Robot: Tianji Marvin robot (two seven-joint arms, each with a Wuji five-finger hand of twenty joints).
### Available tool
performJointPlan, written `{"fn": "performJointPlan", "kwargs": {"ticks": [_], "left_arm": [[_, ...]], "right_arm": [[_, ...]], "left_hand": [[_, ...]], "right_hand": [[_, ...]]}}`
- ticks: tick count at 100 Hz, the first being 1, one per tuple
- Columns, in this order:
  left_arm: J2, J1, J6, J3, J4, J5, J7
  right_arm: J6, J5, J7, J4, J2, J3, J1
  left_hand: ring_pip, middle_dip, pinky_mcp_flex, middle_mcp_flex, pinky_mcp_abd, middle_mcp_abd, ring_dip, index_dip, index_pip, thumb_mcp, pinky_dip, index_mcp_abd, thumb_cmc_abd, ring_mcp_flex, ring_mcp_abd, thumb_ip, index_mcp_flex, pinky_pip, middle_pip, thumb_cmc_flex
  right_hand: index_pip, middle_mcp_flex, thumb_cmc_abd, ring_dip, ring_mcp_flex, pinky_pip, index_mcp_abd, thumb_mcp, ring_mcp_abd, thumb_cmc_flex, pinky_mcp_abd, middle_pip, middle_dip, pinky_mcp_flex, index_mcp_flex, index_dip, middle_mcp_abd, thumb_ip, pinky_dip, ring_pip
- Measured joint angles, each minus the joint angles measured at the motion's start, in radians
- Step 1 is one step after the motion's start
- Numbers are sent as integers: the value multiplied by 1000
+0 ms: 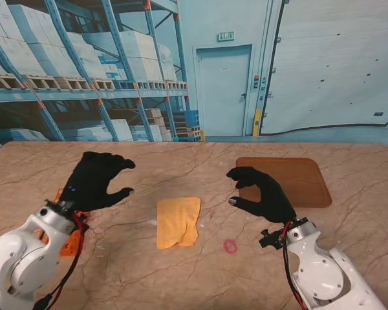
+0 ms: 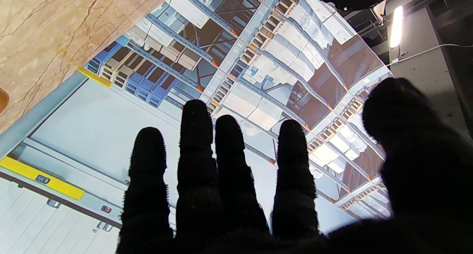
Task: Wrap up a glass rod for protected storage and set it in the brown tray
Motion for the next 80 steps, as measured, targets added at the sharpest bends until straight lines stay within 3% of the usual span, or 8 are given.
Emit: {"fn": "performJointPlan", "kwargs": {"ticks": [8, 16, 21, 31, 38, 68, 80], "left_arm": [[0, 35, 17, -33, -4, 78, 44], [2, 69, 60, -58, -14, 96, 46], [3, 85, 92, -65, -15, 97, 52], [4, 103, 115, -75, -3, 113, 101], [4, 111, 123, -82, 10, 128, 120], [5, 154, 209, -98, 68, 146, 190], [3, 157, 264, -95, 112, 147, 249]], "right_arm": [[2, 0, 5, 2, 1, -5, 5], [4, 0, 9, 5, 1, -7, 8], [4, 0, 11, 6, 1, -7, 9], [2, -2, 13, 9, 2, -7, 11], [2, -5, 14, 10, 2, -7, 12], [-2, -4, 29, 21, 6, -13, 20], [-4, -6, 29, 22, 6, -13, 21]], "left_hand": [[-14, -8, -7, -14, 1, 12, -12, -14, -36, -19, -11, 18, -15, -14, 2, 0, 0, -8, -24, -7], [-22, -9, -6, -33, 1, 12, -13, -28, -71, -19, -7, 26, -31, -15, 2, 0, 0, 0, -34, -8], [16, -11, 18, -51, 1, 12, 2, -37, -87, -19, 47, 35, -35, -15, 2, 0, 0, 76, -36, -5], [147, -24, 93, -66, -11, 12, 112, -40, -92, -19, 167, 38, -40, 9, 2, 0, -1, 252, -38, -18], [209, -30, 126, -75, -22, 12, 158, -42, -93, -19, 212, 43, -40, 41, 2, 0, -1, 324, -39, -19], [294, -30, 184, -84, -41, 11, 210, -50, -102, -16, 232, 44, -40, 84, 2, 0, -2, 387, -36, -16], [295, -31, 190, -104, -47, 11, 218, -51, -104, -7, 233, 61, -40, 84, 2, 0, -36, 392, -33, 6]], "right_hand": [[0, 0, 0, 0, 0, 0, 0, 0, 0, 0, 0, 0, 0, 0, 0, 0, 0, 0, 0, 0], [0, 0, 0, 0, 0, 0, 0, 0, 0, 0, 0, 0, 0, 0, 0, 0, 0, 0, 0, 0], [0, 0, 0, 0, 0, 0, 0, 0, 0, 0, 0, 0, 0, 0, 0, 0, 0, 0, 0, 0], [0, 0, 0, 0, 0, 0, 0, 0, 0, 0, 0, 0, 0, 0, 0, 0, 0, 0, 0, 0], [0, 0, 0, 0, 0, 0, 0, 0, 0, 0, 0, 0, 0, 0, 0, 0, 0, 0, 0, 0], [0, 0, 0, 0, 0, 0, 0, 0, 0, 0, 0, 0, 0, 0, 0, 0, 0, 0, 0, 0], [0, 0, 0, 0, 0, 0, 0, 0, 0, 0, 0, 0, 0, 0, 0, 0, 0, 0, 0, 0]]}}
